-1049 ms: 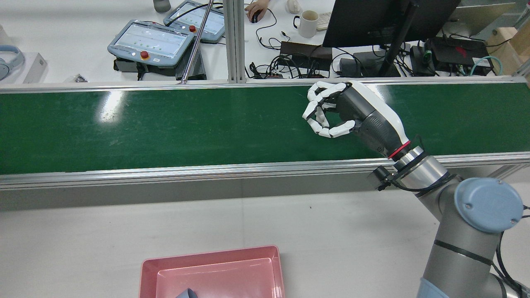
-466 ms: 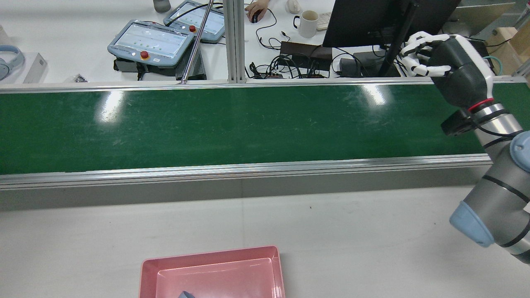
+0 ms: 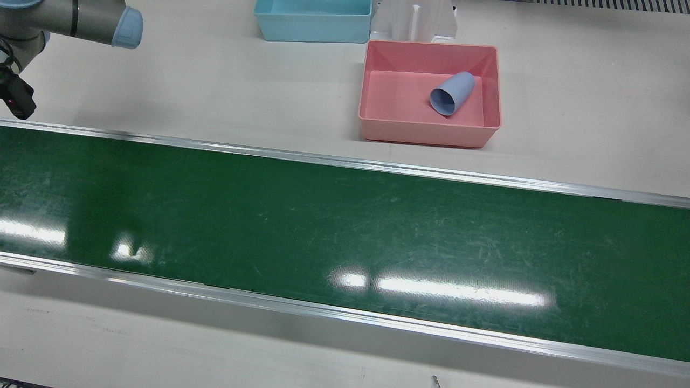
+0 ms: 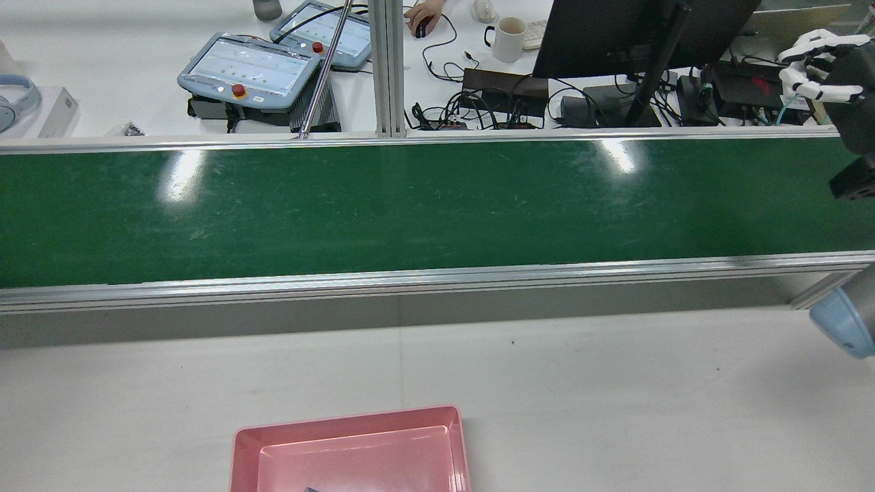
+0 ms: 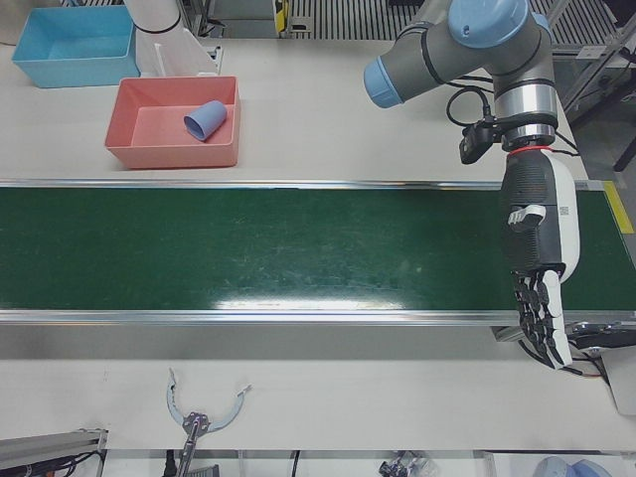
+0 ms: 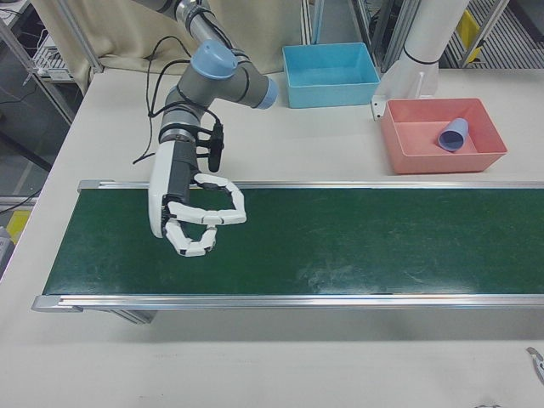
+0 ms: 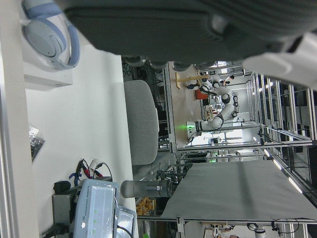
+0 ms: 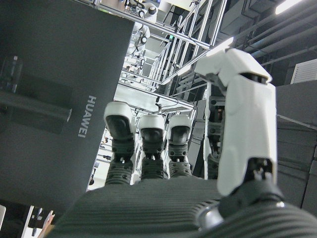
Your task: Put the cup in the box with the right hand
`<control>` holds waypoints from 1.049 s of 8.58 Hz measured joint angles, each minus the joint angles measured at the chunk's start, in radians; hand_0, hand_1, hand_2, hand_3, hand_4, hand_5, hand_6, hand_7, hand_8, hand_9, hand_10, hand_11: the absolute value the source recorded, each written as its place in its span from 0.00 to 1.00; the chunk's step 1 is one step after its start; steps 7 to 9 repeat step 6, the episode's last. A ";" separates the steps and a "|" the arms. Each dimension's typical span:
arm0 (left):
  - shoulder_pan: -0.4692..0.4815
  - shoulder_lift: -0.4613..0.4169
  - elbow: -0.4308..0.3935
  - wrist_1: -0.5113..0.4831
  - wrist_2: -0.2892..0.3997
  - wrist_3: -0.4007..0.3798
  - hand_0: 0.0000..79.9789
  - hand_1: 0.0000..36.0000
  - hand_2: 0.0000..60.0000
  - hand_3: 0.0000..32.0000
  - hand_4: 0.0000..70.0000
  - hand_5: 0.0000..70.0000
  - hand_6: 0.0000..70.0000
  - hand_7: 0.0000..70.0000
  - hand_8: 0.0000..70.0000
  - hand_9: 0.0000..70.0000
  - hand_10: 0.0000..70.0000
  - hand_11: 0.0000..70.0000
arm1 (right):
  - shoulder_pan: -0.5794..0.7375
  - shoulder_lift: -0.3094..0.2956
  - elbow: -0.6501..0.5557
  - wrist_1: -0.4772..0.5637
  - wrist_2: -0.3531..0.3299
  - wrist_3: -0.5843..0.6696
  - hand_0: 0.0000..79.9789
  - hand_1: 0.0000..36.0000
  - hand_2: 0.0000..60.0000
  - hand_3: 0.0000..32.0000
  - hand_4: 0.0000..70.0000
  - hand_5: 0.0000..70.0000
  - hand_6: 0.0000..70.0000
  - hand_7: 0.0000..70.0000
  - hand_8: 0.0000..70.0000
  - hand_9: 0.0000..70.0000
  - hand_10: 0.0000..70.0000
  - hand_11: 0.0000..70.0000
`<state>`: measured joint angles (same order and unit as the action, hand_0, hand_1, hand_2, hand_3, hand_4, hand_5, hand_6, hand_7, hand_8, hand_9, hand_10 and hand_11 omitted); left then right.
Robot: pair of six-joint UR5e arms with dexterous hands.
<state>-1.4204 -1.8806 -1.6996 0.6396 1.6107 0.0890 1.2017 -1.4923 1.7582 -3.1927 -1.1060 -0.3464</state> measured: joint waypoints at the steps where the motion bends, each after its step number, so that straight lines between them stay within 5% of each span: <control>1: 0.000 0.000 0.000 0.000 0.000 0.000 0.00 0.00 0.00 0.00 0.00 0.00 0.00 0.00 0.00 0.00 0.00 0.00 | 0.042 -0.004 -0.027 0.005 -0.020 0.002 0.76 0.67 0.61 0.00 1.00 0.16 0.49 1.00 0.67 0.96 0.58 0.81; 9: 0.000 0.000 0.000 -0.001 0.000 0.000 0.00 0.00 0.00 0.00 0.00 0.00 0.00 0.00 0.00 0.00 0.00 0.00 | 0.211 -0.010 -0.177 0.008 -0.068 0.006 0.76 0.65 0.59 0.00 1.00 0.16 0.50 1.00 0.69 0.98 0.60 0.84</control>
